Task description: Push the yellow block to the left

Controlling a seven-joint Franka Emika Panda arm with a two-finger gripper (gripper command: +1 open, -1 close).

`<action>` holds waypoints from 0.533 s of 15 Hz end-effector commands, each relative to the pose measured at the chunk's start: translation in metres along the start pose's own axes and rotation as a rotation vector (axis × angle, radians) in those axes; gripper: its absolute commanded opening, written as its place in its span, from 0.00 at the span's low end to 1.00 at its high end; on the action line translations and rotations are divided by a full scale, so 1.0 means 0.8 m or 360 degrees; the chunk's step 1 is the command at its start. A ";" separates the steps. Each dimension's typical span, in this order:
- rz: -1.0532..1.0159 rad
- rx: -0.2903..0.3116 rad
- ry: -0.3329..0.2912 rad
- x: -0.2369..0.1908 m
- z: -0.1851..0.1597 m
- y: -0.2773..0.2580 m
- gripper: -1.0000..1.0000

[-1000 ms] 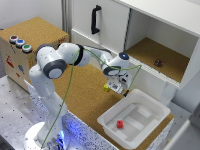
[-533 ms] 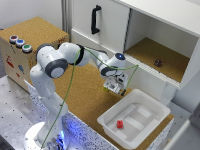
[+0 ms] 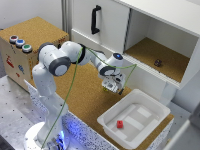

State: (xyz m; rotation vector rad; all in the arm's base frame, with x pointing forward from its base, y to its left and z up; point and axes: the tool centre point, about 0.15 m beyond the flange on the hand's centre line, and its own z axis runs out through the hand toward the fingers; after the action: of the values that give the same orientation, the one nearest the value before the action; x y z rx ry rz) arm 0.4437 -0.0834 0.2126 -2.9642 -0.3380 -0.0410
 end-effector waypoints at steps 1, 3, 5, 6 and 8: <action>0.0075 0.0023 0.0017 0.000 0.006 -0.054 0.00; 0.0081 0.0035 -0.0001 0.007 0.007 -0.073 0.00; 0.0096 0.0040 -0.0010 0.014 0.006 -0.093 0.00; 0.0102 0.0046 -0.0021 0.017 0.005 -0.103 0.00; 0.0122 0.0055 -0.0040 0.023 0.004 -0.121 0.00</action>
State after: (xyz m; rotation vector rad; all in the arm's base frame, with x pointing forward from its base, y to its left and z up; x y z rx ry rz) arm 0.4429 -0.0283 0.2141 -2.9117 -0.2790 -0.0064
